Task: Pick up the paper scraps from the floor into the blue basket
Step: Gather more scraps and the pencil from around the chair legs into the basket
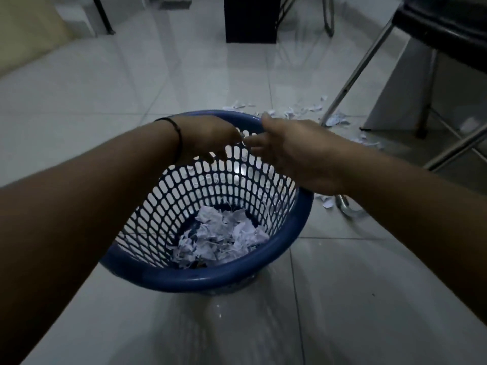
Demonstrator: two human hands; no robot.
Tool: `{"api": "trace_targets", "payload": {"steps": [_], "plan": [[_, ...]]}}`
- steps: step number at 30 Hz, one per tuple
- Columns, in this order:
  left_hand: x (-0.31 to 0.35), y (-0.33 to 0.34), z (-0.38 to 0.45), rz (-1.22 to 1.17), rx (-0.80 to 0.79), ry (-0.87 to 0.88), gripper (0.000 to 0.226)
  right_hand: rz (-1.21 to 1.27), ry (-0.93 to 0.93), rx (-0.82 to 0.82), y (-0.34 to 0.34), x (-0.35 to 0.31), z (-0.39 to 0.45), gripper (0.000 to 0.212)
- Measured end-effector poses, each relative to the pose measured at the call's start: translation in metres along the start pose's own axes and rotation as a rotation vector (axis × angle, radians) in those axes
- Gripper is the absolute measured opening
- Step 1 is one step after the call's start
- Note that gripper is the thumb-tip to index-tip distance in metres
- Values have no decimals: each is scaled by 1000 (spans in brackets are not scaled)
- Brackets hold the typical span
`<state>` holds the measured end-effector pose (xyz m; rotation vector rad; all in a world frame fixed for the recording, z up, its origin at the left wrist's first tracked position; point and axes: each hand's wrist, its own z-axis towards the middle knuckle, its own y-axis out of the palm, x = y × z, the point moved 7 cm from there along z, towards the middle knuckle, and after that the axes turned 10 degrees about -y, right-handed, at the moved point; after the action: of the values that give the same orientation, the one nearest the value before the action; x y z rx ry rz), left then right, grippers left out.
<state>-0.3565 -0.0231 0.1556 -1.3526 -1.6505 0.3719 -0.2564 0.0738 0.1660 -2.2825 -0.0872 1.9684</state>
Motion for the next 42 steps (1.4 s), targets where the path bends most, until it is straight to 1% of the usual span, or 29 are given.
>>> {"api": "trace_targets", "payload": {"steps": [2, 3, 4, 6, 7, 8, 9, 10, 11, 13, 15, 17, 18, 22, 24, 26, 28, 30, 31, 33, 35, 37, 39, 41, 42], "plan": [[10, 5, -6, 23, 27, 78, 19, -54, -99, 70, -13, -13, -12, 44], [18, 8, -11, 33, 61, 142, 19, -162, -151, 138, -23, -19, -20, 35], [29, 10, -18, 31, 115, 222, 22, -331, -194, 220, -35, -25, -27, 27], [51, 19, -36, -16, 225, 377, 29, -656, -182, 368, -64, -23, -39, 24], [63, 24, -47, -18, 285, 471, 34, -751, -121, 382, -75, -12, -43, 25], [75, 31, -59, 8, 339, 568, 38, -808, -14, 341, -81, 6, -49, 26], [87, 40, -72, 56, 381, 663, 41, -848, 121, 261, -84, 32, -56, 26], [96, 50, -85, 119, 400, 742, 42, -883, 234, 147, -81, 61, -64, 25], [103, 63, -95, 191, 387, 805, 44, -929, 294, 3, -74, 95, -72, 24], [111, 90, -105, 363, 317, 886, 49, -1002, 266, -281, -48, 161, -94, 23], [109, 114, -106, 552, 264, 907, 52, -964, 281, -458, -23, 226, -123, 29], [106, 130, -102, 679, 233, 902, 50, -907, 308, -528, -9, 274, -143, 38], [105, 135, -102, 714, 224, 905, 48, -905, 292, -544, -4, 289, -146, 40], [102, 149, -98, 792, 212, 919, 48, -1070, 78, -612, 3, 306, -139, 42], [102, 149, -96, 798, 214, 917, 49, -1113, 7, -629, 5, 308, -134, 38], [101, 148, -96, 769, 207, 909, 49, -1161, -39, -651, 9, 310, -132, 27], [102, 147, -96, 757, 207, 905, 50, -1191, -43, -668, 10, 314, -131, 24], [102, 146, -96, 749, 208, 903, 50, -1124, 19, -639, 7, 314, -130, 24], [103, 145, -96, 729, 206, 903, 49, -1041, 64, -587, 3, 310, -127, 23], [106, 140, -96, 636, 192, 899, 47, -818, 166, -418, -17, 291, -117, 19], [108, 130, -95, 523, 180, 888, 44, -543, 244, -239, -43, 258, -106, 11], [110, 114, -92, 426, 211, 874, 40, -370, 203, -111, -67, 207, -98, 8], [109, 93, -84, 341, 267, 823, 39, -242, 106, -39, -86, 149, -94, 10], [104, 67, -76, 253, 321, 754, 40, -203, -22, -4, -94, 90, -89, 9], [100, 53, -72, 209, 351, 722, 40, -216, -94, 11, -95, 62, -86, 13]]}}
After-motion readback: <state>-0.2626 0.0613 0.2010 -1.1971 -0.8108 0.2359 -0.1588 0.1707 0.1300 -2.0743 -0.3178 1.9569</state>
